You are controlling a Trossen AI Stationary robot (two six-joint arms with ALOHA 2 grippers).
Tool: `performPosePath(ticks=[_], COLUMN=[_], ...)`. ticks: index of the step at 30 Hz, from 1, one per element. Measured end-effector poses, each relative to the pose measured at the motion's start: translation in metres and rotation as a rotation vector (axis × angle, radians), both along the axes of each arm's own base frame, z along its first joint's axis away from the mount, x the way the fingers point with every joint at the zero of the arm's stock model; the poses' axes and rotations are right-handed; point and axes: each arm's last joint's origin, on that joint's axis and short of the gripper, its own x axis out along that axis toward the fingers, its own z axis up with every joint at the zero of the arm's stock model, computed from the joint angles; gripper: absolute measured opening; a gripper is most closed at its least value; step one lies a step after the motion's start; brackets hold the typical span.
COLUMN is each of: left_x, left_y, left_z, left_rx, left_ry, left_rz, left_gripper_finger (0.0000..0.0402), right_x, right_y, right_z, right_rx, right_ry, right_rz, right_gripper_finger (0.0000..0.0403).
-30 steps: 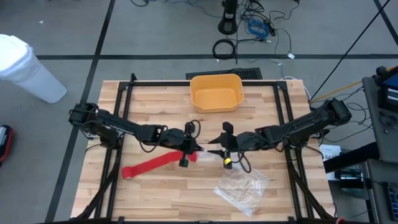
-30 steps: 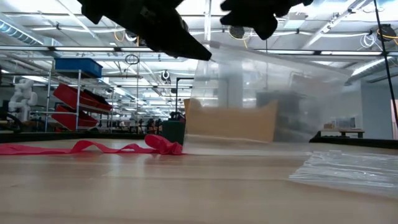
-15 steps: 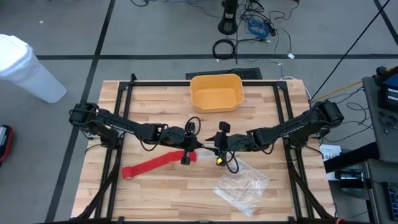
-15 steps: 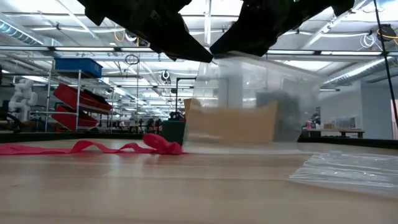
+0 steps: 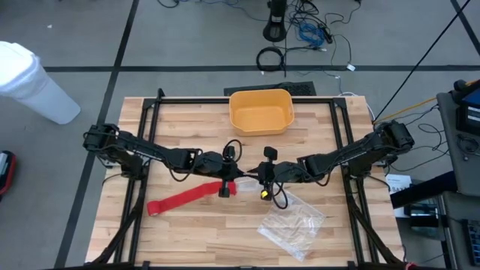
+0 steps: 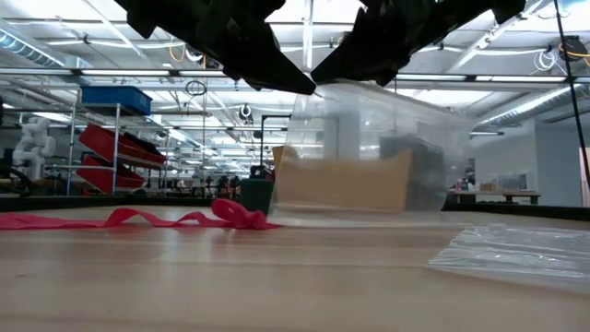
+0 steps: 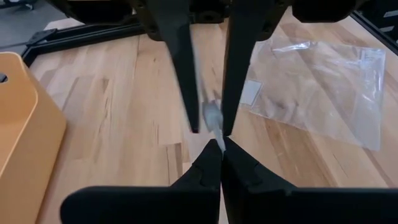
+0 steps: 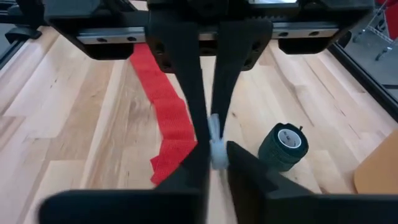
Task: Roll bandage
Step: Open the transparent zip bag
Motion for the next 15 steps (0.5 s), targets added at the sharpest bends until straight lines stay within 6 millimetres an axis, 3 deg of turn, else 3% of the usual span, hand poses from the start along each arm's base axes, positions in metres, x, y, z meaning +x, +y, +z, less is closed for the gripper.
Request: performPosePath(ticks=[3, 15], left_x=[0.0001, 0.0001], left_y=[0.0003, 0.0013], left_z=[0.0, -0.0002], left_rx=[0.004, 0.086], left_ry=[-0.001, -0.004], left_rz=[0.0, 0.008], left_gripper_finger=[0.0, 0.0], right_x=[-0.0001, -0.0038], right_y=[0.0002, -0.0016], right_z=[-0.0002, -0.0059], right_rx=[-0.012, 0.025], right_ry=[0.005, 0.073], right_rz=[0.011, -0.028], right_gripper_finger=[0.0011, 0.0003])
